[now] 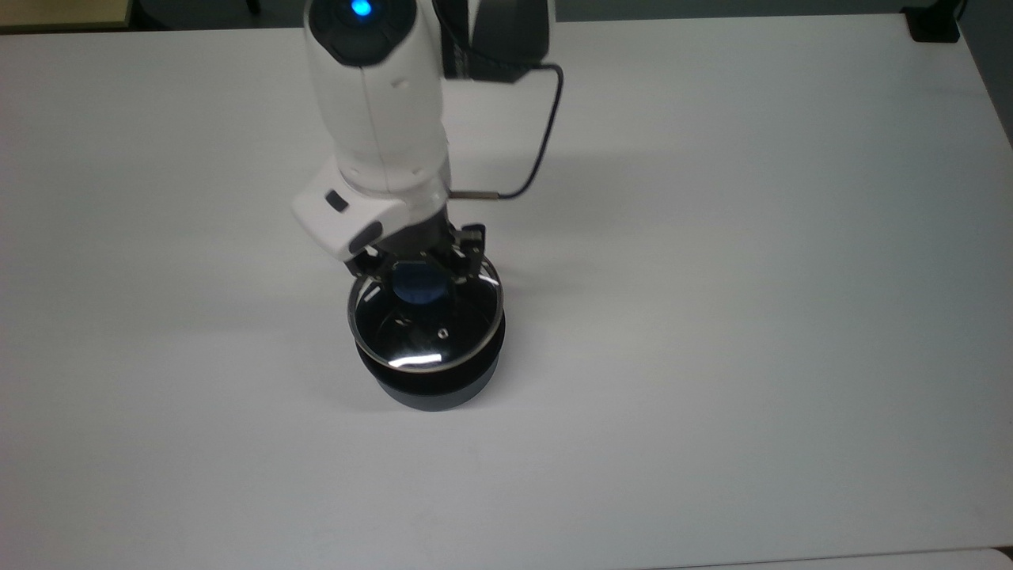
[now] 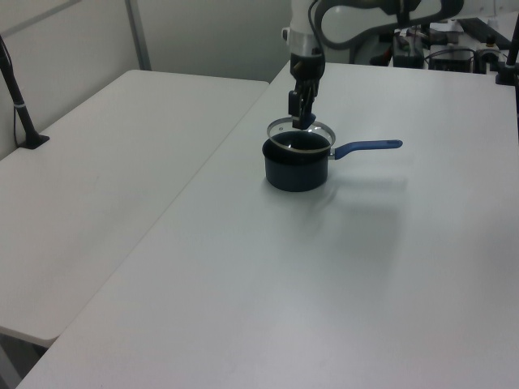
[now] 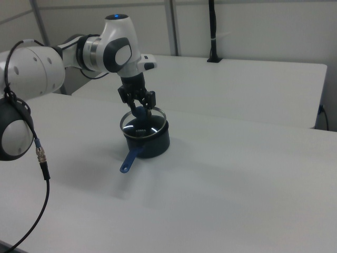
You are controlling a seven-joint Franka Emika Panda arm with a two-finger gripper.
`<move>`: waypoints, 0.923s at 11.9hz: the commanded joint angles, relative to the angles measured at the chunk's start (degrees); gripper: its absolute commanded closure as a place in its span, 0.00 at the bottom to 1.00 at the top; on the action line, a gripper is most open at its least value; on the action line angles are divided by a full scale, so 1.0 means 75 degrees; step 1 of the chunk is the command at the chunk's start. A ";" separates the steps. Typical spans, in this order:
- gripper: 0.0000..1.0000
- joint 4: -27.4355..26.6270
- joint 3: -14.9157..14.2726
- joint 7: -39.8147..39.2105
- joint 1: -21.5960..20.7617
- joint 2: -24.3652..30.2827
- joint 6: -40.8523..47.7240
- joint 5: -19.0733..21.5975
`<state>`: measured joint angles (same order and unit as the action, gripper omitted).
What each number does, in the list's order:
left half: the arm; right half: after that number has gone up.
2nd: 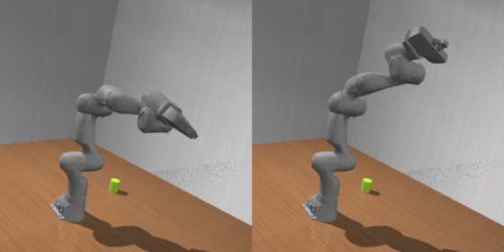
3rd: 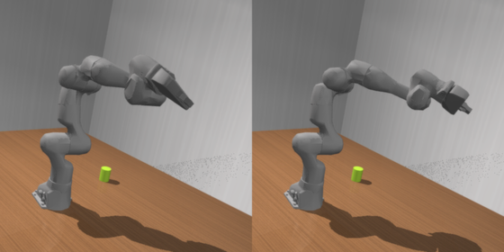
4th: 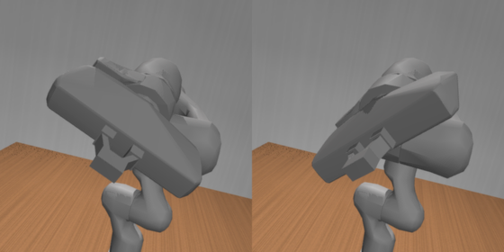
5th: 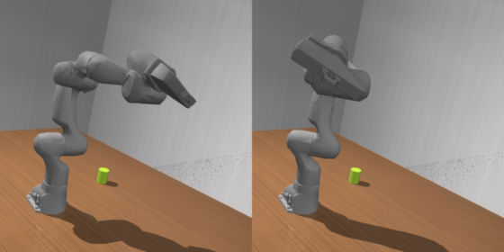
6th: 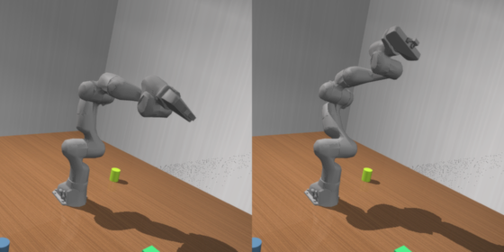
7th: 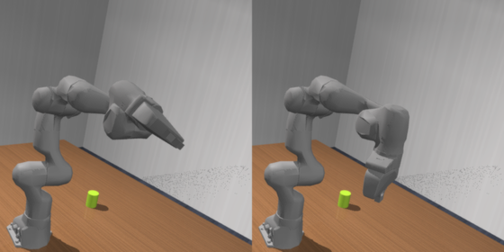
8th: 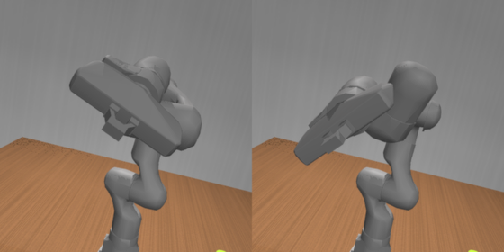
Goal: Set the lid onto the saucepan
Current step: 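Carry the lid over the black saucepan and lower it onto the rim, then open the gripper to release the blue knob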
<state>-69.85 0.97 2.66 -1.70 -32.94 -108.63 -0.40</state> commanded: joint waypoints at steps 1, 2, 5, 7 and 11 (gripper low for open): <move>0.47 0.0254 -0.0223 0.0546 -0.0324 -0.0412 -0.0479 0.0147; 0.47 0.0254 -0.0223 0.0571 -0.0335 -0.0425 -0.0504 0.0147; 0.28 0.0207 -0.0270 0.0524 -0.0406 -0.0425 -0.0504 0.0100; 0.00 0.0196 -0.0282 0.0501 -0.0394 -0.0355 -0.0492 0.0065; 0.00 -0.0364 -0.0282 0.0489 -0.0102 0.0975 0.0230 0.0134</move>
<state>-68.22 -0.16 5.92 -3.22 -34.64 -112.14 -0.40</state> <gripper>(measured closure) 0.000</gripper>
